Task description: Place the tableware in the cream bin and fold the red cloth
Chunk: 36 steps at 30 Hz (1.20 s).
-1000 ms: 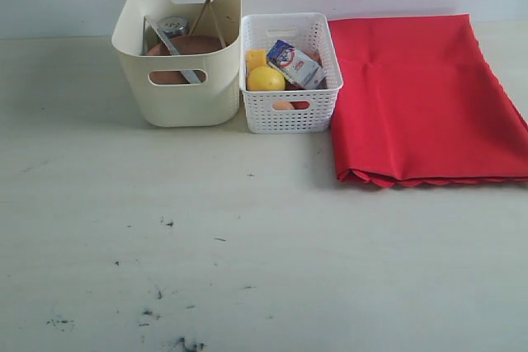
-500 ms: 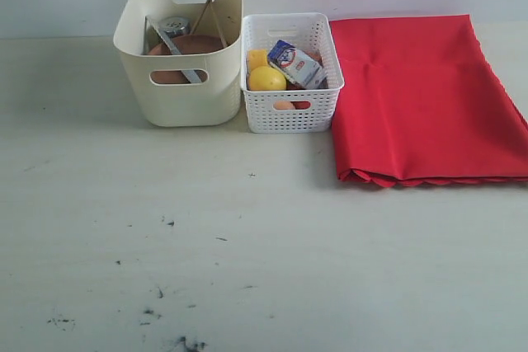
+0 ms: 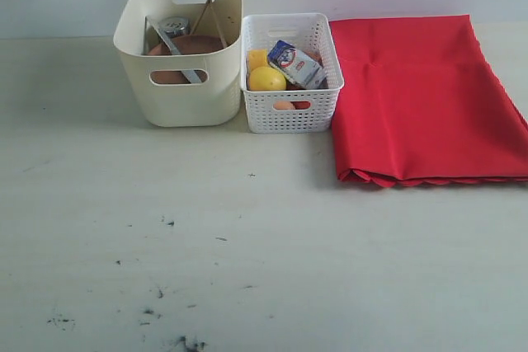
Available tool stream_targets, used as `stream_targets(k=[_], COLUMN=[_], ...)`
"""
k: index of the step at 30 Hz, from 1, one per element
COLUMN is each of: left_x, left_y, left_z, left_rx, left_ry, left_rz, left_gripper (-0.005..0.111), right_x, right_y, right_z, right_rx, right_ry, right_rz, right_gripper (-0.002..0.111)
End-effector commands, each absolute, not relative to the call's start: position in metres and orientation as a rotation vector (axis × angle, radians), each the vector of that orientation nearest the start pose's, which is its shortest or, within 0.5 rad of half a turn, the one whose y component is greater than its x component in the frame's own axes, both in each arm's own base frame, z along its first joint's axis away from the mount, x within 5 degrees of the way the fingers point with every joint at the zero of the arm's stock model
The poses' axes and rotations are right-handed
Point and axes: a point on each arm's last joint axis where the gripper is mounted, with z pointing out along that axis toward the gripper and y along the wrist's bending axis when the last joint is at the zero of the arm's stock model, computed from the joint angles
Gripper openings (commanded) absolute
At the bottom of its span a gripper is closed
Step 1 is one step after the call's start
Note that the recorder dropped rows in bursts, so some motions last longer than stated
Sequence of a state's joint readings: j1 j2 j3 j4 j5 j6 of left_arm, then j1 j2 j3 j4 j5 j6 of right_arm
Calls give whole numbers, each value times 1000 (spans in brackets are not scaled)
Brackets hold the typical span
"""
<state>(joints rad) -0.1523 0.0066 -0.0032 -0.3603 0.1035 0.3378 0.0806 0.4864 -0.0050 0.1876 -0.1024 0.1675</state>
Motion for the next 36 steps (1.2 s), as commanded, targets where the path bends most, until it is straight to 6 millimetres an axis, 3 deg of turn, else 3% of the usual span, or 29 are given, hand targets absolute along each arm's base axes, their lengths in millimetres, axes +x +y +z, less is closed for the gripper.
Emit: stream_targets(k=[1, 10, 36], left_x=[55, 55, 55], left_y=[-11, -10, -9], left_z=[201, 194, 194], left_rx=[156, 225, 219], left_ry=[1606, 1675, 1676], left_rz=[-125, -21, -16], left_gripper=[2, 2, 2], right_x=[95, 95, 95], right_y=[6, 6, 6], right_z=[186, 185, 185], right_rx=[265, 265, 265], right_ry=[1854, 1858, 1858], right_rz=[281, 281, 281], right_gripper=[0, 0, 0])
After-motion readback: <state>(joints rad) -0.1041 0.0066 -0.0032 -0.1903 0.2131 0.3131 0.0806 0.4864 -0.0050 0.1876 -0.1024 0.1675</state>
